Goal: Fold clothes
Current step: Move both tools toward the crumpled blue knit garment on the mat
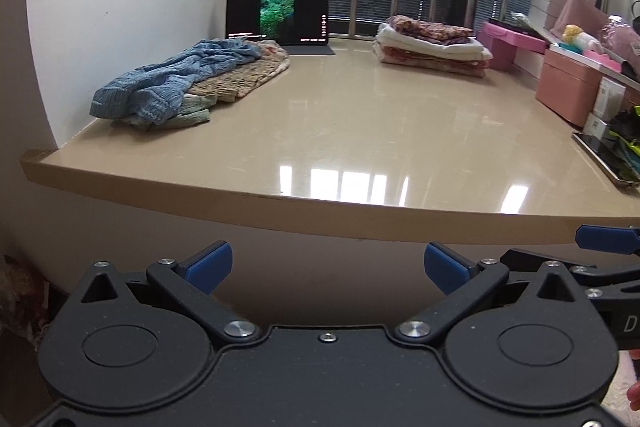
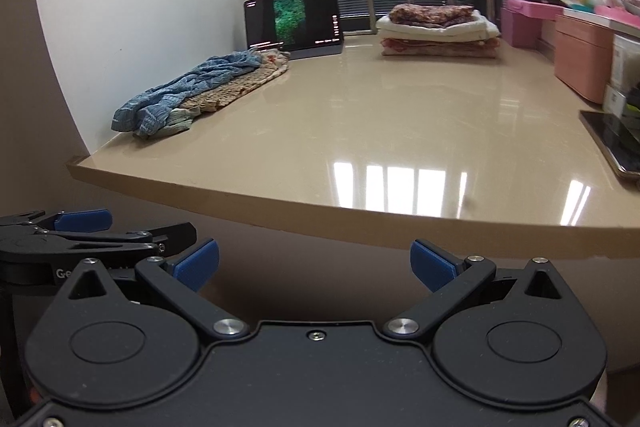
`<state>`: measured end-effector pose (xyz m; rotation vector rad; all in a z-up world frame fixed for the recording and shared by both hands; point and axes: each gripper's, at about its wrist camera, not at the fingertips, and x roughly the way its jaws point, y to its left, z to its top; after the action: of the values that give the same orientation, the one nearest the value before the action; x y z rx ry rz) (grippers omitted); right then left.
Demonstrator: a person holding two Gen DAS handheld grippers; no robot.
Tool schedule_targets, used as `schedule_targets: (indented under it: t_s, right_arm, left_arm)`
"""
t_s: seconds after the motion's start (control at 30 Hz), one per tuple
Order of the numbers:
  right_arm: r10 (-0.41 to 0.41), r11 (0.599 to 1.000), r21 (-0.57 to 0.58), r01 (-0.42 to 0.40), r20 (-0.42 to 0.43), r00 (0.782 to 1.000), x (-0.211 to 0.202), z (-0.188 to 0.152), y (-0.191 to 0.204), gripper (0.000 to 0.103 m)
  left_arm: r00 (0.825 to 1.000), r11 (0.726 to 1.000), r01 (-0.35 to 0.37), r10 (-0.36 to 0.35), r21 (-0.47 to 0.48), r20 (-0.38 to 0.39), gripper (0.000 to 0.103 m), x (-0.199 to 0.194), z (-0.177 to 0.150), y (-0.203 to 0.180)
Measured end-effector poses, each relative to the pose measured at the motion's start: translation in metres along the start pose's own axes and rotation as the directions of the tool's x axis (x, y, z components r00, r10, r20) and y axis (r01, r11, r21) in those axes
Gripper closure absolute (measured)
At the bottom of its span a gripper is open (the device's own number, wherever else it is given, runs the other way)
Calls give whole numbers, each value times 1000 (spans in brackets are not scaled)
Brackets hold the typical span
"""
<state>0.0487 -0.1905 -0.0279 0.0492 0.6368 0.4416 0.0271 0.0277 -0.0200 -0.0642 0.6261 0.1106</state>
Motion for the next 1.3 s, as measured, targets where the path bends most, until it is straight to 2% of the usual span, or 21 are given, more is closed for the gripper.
schedule_targets:
  t_s: [0.27,0.6,0.8,1.07,1.17,1.3]
  right_arm:
    - [22,999,-44,-23,-12,1000,27,15,10,0]
    - [59,990,-131,-54,29,998,66,46,37,0]
    - [93,978,-190,-87,21,995,95,71,63,0]
    - [131,956,-272,-113,48,990,136,108,109,0]
    - [131,954,-279,-109,61,989,155,124,122,0]
    - [147,962,-237,-137,28,989,186,150,128,4]
  left_arm:
    - [999,999,-33,33,-6,-9,0,18,11,16]
    - [992,996,-90,91,-11,83,0,37,37,49]
    - [981,989,-137,142,-45,135,0,48,58,79]
    - [969,977,-177,194,-116,154,0,68,86,133]
    - [957,968,-223,240,-112,162,0,79,96,152]
    - [940,953,-287,300,-98,163,0,97,109,175]
